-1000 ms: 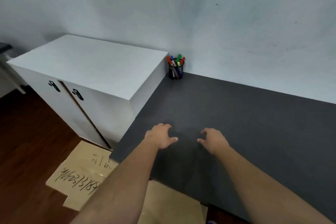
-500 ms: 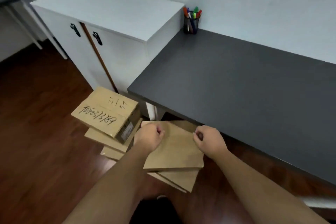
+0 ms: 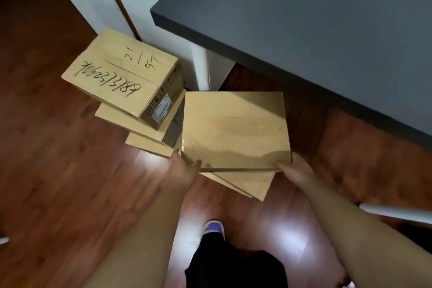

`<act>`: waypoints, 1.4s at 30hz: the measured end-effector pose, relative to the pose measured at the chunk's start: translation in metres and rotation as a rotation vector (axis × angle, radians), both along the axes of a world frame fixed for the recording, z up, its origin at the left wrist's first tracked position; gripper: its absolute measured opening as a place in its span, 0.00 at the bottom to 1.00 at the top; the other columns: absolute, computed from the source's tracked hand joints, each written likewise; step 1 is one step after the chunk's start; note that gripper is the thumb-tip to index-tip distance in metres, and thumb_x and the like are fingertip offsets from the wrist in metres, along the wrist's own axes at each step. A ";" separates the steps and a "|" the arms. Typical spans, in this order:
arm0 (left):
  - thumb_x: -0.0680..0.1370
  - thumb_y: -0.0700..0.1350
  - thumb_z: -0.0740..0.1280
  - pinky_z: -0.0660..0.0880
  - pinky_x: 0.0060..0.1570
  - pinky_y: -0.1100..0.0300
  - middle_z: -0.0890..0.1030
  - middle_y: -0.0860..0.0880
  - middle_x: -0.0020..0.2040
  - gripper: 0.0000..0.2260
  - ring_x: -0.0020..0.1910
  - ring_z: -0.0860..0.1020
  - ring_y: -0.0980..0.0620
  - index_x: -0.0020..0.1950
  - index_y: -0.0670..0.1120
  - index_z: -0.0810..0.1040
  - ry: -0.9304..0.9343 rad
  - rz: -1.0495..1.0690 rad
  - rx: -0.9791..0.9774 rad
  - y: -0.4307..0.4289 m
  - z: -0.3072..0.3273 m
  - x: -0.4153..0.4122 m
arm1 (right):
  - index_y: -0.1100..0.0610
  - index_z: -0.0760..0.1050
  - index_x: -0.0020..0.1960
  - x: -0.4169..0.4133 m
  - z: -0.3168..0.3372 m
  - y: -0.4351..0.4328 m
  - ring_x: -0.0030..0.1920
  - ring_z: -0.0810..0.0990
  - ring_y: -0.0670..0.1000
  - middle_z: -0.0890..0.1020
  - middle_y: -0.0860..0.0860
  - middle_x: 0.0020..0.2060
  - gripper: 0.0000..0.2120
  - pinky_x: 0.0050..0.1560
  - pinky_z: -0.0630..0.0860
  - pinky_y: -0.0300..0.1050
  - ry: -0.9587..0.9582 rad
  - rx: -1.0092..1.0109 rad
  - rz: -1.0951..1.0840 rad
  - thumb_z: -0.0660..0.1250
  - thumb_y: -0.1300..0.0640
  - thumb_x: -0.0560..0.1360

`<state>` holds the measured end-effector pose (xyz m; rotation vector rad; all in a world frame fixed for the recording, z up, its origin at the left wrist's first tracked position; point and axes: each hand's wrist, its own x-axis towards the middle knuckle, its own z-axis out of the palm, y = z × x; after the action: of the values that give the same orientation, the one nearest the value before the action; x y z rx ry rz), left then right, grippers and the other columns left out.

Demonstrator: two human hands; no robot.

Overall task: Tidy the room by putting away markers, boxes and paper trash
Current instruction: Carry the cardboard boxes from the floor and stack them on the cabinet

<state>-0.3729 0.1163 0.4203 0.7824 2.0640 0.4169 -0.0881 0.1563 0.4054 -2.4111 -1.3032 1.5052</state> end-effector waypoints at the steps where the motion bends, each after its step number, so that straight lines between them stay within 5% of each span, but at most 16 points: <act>1: 0.73 0.43 0.72 0.74 0.60 0.51 0.75 0.41 0.63 0.28 0.61 0.75 0.43 0.68 0.38 0.65 -0.065 0.041 0.004 0.008 -0.009 -0.004 | 0.60 0.67 0.69 -0.004 -0.008 0.003 0.64 0.75 0.56 0.76 0.54 0.64 0.35 0.62 0.71 0.45 0.019 0.012 -0.053 0.71 0.43 0.68; 5: 0.69 0.44 0.75 0.76 0.56 0.53 0.79 0.46 0.57 0.25 0.54 0.78 0.46 0.62 0.41 0.70 -0.248 0.074 -0.043 0.020 -0.020 -0.014 | 0.60 0.71 0.63 -0.011 -0.027 0.005 0.60 0.78 0.58 0.79 0.57 0.60 0.27 0.59 0.74 0.49 0.014 0.130 -0.227 0.73 0.48 0.70; 10: 0.68 0.46 0.75 0.74 0.59 0.51 0.79 0.46 0.59 0.25 0.57 0.77 0.44 0.62 0.42 0.75 -0.158 0.079 -0.053 -0.005 0.008 -0.038 | 0.56 0.74 0.62 -0.021 0.009 -0.007 0.58 0.79 0.58 0.80 0.55 0.58 0.24 0.55 0.75 0.49 0.037 0.218 -0.165 0.70 0.45 0.71; 14: 0.73 0.48 0.70 0.71 0.50 0.56 0.79 0.48 0.51 0.07 0.51 0.75 0.48 0.48 0.46 0.79 -0.144 0.433 0.071 -0.048 0.072 -0.041 | 0.55 0.72 0.67 -0.044 0.072 -0.020 0.61 0.76 0.59 0.77 0.56 0.62 0.26 0.61 0.73 0.53 0.076 0.283 -0.093 0.64 0.41 0.75; 18: 0.70 0.54 0.71 0.72 0.49 0.54 0.79 0.45 0.51 0.10 0.53 0.75 0.44 0.44 0.49 0.80 -0.119 0.789 0.161 -0.101 0.145 -0.051 | 0.59 0.73 0.65 -0.072 0.145 -0.048 0.64 0.73 0.60 0.76 0.56 0.63 0.27 0.65 0.69 0.53 0.108 0.382 0.019 0.60 0.40 0.76; 25: 0.71 0.55 0.66 0.76 0.51 0.51 0.79 0.44 0.48 0.13 0.48 0.76 0.42 0.48 0.48 0.79 0.064 1.034 0.395 -0.154 0.295 -0.112 | 0.59 0.76 0.51 -0.148 0.274 -0.073 0.52 0.78 0.55 0.77 0.53 0.51 0.24 0.50 0.72 0.48 0.257 0.574 0.367 0.58 0.39 0.76; 30: 0.72 0.56 0.66 0.72 0.51 0.53 0.77 0.47 0.49 0.11 0.50 0.73 0.46 0.47 0.50 0.80 0.070 1.072 0.679 -0.158 0.393 -0.169 | 0.57 0.76 0.50 -0.228 0.366 -0.046 0.52 0.77 0.55 0.77 0.53 0.51 0.27 0.54 0.75 0.53 0.370 0.736 0.387 0.56 0.34 0.74; 35: 0.73 0.55 0.67 0.75 0.51 0.51 0.78 0.48 0.51 0.07 0.51 0.75 0.46 0.37 0.54 0.76 0.039 1.037 0.891 -0.138 0.451 -0.241 | 0.55 0.71 0.39 -0.323 0.426 -0.004 0.45 0.77 0.55 0.78 0.57 0.48 0.21 0.42 0.71 0.47 0.453 0.886 0.354 0.55 0.38 0.77; 42: 0.74 0.53 0.67 0.74 0.53 0.48 0.74 0.52 0.40 0.09 0.47 0.73 0.49 0.36 0.52 0.74 -0.050 0.932 0.944 -0.072 0.481 -0.358 | 0.57 0.76 0.43 -0.461 0.451 0.053 0.45 0.78 0.56 0.79 0.57 0.50 0.19 0.46 0.74 0.49 0.545 0.924 0.012 0.58 0.42 0.76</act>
<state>-0.7308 0.0442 0.9016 0.2151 2.0243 1.9800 -0.5488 0.2096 0.8567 -1.3154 -1.4148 1.0635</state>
